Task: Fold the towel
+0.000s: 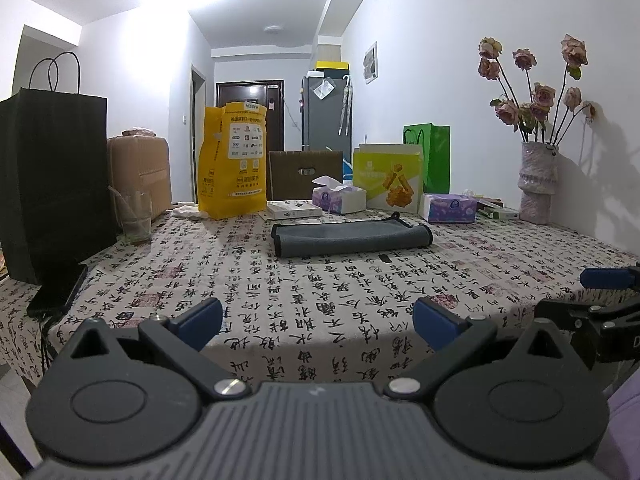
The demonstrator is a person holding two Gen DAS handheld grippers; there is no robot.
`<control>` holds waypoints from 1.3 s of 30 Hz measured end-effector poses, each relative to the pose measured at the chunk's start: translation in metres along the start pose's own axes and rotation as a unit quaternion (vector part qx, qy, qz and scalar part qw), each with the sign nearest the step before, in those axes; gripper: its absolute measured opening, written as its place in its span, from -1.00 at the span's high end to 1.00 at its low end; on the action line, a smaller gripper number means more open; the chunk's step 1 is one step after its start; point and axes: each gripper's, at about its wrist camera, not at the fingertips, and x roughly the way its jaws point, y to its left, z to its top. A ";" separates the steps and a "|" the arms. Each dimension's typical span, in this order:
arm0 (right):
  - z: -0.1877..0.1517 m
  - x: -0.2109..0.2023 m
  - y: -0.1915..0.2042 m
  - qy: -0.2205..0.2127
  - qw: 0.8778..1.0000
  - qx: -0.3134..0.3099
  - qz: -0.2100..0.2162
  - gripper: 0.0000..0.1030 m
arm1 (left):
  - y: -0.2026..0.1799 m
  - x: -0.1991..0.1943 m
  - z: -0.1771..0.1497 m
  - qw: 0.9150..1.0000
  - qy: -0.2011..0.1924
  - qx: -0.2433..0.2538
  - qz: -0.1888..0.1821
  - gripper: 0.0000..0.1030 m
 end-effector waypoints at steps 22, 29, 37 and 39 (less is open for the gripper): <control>0.001 0.001 -0.001 -0.002 1.000 0.000 -0.001 -0.97 | 0.001 0.000 0.001 1.000 -0.001 0.002 0.000 -1.00; 0.002 0.002 -0.001 -0.002 1.000 0.001 -0.001 -0.97 | 0.001 0.000 0.001 1.000 -0.001 0.002 0.000 -1.00; 0.002 0.002 -0.001 -0.002 1.000 0.001 -0.001 -0.97 | -0.001 0.001 0.000 1.000 0.000 0.003 -0.002 -1.00; 0.002 0.002 -0.001 -0.002 1.000 0.001 -0.002 -0.97 | -0.001 0.001 0.000 1.000 0.000 0.003 -0.003 -1.00</control>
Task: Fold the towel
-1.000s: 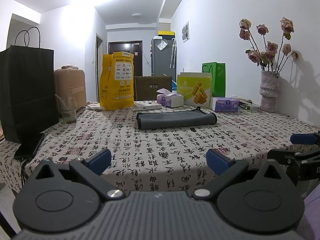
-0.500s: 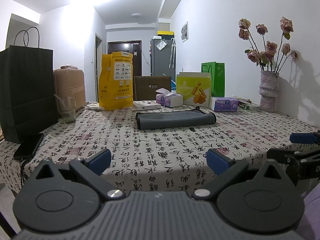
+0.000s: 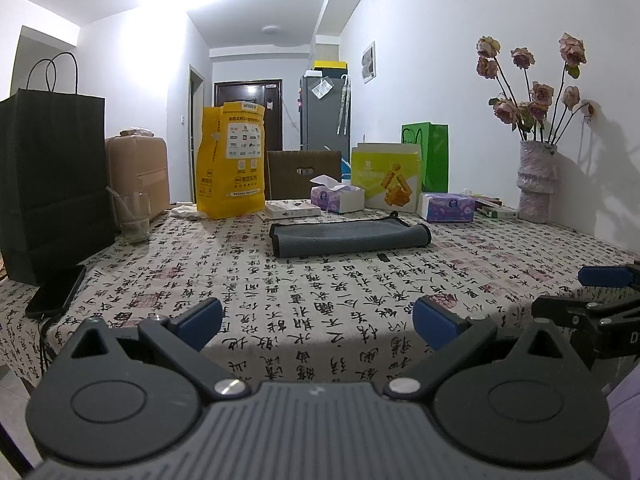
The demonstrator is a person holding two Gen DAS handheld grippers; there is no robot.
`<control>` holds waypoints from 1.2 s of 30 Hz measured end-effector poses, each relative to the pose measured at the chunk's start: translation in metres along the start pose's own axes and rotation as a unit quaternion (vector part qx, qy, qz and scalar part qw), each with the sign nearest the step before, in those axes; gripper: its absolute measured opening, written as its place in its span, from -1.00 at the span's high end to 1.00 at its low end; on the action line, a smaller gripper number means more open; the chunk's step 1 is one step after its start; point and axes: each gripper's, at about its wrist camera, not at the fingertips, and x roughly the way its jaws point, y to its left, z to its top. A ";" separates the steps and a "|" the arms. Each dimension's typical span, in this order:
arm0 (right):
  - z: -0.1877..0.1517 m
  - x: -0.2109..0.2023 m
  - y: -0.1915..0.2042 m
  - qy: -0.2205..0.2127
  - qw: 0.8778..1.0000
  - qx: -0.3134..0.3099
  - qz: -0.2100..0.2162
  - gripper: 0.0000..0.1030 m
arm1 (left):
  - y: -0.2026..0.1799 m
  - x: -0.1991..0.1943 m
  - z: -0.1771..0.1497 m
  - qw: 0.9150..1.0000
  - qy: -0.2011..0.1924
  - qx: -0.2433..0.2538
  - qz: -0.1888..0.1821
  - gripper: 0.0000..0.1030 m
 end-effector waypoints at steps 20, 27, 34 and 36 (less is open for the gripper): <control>-0.002 0.001 -0.001 0.000 1.000 -0.001 -0.001 -0.97 | -0.002 0.000 -0.002 1.000 0.001 0.001 -0.003 -1.00; -0.002 0.002 -0.001 0.000 1.000 0.000 -0.001 -0.97 | -0.002 0.000 -0.003 1.000 0.002 0.000 -0.003 -1.00; -0.003 0.002 -0.001 0.001 1.000 0.000 -0.001 -0.97 | -0.003 0.001 -0.005 1.000 0.006 0.001 -0.011 -1.00; -0.004 0.002 0.000 0.001 1.000 -0.001 -0.001 -0.97 | -0.003 0.001 -0.005 1.000 0.006 0.002 -0.011 -1.00</control>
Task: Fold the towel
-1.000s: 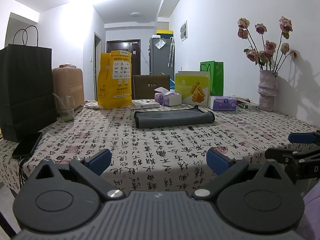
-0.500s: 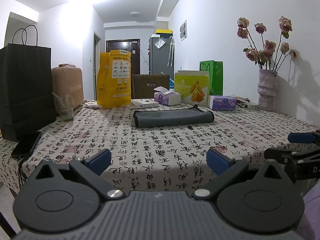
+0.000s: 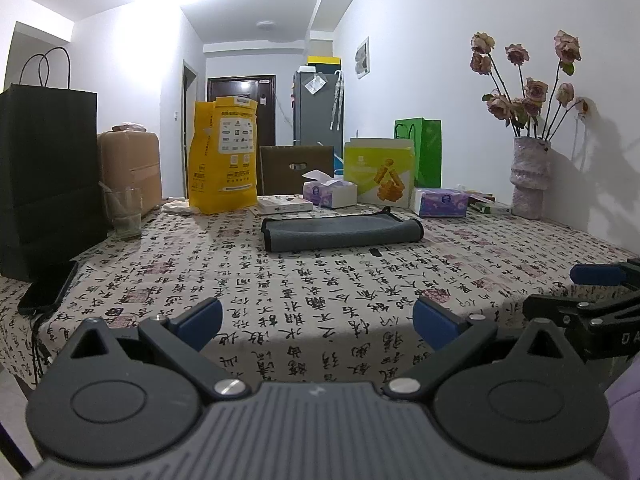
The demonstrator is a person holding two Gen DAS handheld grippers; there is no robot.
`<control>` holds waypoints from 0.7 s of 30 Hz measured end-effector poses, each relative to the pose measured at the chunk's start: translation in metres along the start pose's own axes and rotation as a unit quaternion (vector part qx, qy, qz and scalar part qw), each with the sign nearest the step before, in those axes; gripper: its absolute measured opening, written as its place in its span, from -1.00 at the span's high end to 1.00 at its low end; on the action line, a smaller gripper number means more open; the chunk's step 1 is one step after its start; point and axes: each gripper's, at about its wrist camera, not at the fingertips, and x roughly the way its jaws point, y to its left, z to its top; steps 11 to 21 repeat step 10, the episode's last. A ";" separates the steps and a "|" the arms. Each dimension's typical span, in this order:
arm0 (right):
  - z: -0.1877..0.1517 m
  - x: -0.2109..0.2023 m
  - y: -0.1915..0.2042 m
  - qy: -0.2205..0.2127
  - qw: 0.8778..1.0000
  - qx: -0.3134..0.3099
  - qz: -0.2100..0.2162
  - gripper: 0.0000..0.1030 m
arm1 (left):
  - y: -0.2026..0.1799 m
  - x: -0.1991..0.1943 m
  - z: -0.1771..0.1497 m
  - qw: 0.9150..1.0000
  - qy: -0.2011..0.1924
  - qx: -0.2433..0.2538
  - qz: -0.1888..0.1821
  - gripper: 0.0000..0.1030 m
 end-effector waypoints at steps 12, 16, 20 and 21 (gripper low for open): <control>0.000 0.000 0.000 0.000 1.000 0.000 0.000 -0.97 | 0.000 0.000 0.001 1.000 0.002 0.000 0.000 -1.00; 0.000 0.000 0.000 0.000 1.000 0.000 0.000 -0.97 | 0.000 0.000 0.001 1.000 0.002 0.000 0.000 -1.00; 0.000 0.000 0.000 0.000 1.000 0.000 0.000 -0.97 | 0.000 0.000 0.001 1.000 0.002 0.000 0.000 -1.00; 0.000 0.000 0.000 0.000 1.000 0.000 0.000 -0.97 | 0.000 0.000 0.001 1.000 0.002 0.000 0.000 -1.00</control>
